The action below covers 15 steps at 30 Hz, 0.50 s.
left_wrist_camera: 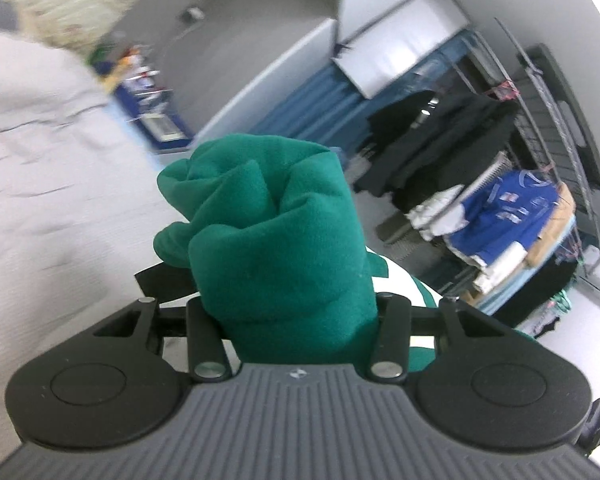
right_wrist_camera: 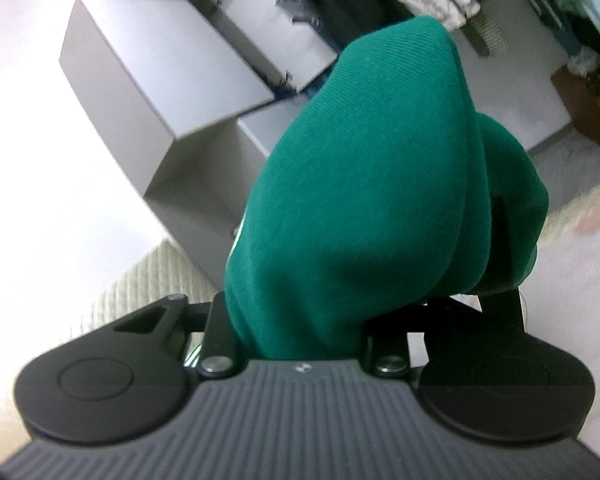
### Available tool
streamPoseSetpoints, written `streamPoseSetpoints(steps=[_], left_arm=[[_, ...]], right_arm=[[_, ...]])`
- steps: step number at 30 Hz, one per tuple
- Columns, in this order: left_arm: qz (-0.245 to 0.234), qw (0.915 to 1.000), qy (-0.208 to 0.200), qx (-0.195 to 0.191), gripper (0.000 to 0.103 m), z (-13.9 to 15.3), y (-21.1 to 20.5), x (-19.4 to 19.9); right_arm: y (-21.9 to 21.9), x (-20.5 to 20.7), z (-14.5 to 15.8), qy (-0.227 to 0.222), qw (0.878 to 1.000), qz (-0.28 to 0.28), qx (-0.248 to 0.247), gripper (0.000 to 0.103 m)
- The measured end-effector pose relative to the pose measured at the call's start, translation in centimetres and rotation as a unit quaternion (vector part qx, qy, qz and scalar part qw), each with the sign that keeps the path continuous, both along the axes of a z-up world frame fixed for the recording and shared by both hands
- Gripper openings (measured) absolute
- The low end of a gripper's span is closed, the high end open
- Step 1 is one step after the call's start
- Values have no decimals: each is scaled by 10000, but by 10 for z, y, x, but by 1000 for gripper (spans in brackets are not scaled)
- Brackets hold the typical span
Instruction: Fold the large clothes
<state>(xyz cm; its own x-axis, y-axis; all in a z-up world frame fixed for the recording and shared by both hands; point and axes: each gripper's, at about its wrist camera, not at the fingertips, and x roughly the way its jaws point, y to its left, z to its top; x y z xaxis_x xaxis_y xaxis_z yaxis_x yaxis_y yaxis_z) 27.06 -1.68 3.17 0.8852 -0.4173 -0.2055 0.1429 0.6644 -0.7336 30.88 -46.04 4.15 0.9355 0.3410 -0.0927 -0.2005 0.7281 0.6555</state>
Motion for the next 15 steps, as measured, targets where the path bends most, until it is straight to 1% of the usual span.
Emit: streamPoseSetpoints(steps=[2,4,7,8,10,13,15], left_arm=[[-139,9998,-91,68,52,16,-27,23],[-283,9994,-134,110,52,26,-52,51],[-551,9984,-100,85,52,27,-93,99],[-640,9979,-58,81,52,23,-104,115],[-836,9964,16,148,52,11,-129,144],[-1000,9945,213,226,52,-17,-161,185],[-1077,9930,374,322,52,-39,-178,205]], right_arm=[[-24,12,9,-16,9999,-145,15,35],[-45,25,14,-8,9996,-293,39,35],[-72,49,7,-5,9985,-549,44,35],[-80,54,5,5,9981,-623,23,35],[-99,66,-10,94,9969,-776,44,35],[-122,83,-43,341,9943,-988,198,35],[-133,84,-66,501,9926,-1084,233,35]])
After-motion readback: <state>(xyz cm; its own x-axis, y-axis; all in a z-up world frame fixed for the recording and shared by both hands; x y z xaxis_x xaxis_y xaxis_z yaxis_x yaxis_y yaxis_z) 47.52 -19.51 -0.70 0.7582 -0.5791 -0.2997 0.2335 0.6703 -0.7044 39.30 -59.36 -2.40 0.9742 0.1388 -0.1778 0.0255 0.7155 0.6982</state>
